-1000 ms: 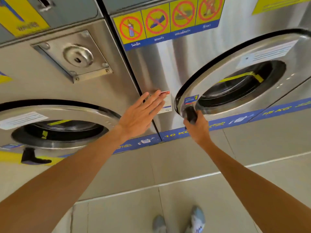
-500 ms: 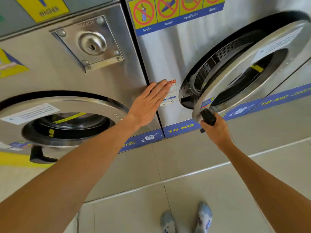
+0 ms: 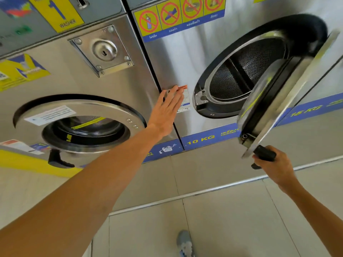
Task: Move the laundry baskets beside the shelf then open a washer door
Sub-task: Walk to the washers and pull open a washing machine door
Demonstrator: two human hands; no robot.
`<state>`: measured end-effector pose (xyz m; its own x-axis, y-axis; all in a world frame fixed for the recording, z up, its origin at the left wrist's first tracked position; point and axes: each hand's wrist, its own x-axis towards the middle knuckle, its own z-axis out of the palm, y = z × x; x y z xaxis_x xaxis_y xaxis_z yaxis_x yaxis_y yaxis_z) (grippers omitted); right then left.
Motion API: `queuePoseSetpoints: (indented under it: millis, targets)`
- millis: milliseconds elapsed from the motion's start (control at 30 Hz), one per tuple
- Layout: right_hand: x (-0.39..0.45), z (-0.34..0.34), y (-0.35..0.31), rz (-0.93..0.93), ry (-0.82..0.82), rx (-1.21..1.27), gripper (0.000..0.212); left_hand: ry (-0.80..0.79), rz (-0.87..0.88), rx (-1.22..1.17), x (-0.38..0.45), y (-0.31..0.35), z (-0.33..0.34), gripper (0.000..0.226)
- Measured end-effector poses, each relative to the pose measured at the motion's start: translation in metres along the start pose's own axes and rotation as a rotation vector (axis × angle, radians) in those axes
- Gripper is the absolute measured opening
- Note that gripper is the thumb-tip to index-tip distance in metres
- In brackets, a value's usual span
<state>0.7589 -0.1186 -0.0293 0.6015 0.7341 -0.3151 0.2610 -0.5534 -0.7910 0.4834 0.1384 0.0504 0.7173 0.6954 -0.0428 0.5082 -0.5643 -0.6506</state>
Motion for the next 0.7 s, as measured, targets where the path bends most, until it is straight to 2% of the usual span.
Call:
queuePoseSetpoints:
  millis: [100, 433, 700]
  targets:
    - [-0.003, -0.022, 0.013, 0.005, -0.053, -0.034, 0.009, -0.063, -0.052, -0.032, -0.001, 0.009, -0.013, 0.101]
    - [0.0, -0.076, 0.045, -0.02, -0.209, -0.074, 0.01, -0.331, -0.166, -0.191, 0.011, 0.028, -0.056, 0.112]
    - [0.002, -0.098, 0.058, -0.057, -0.242, -0.112, 0.011, -0.479, -0.18, -0.198, 0.021, 0.029, -0.084, 0.114]
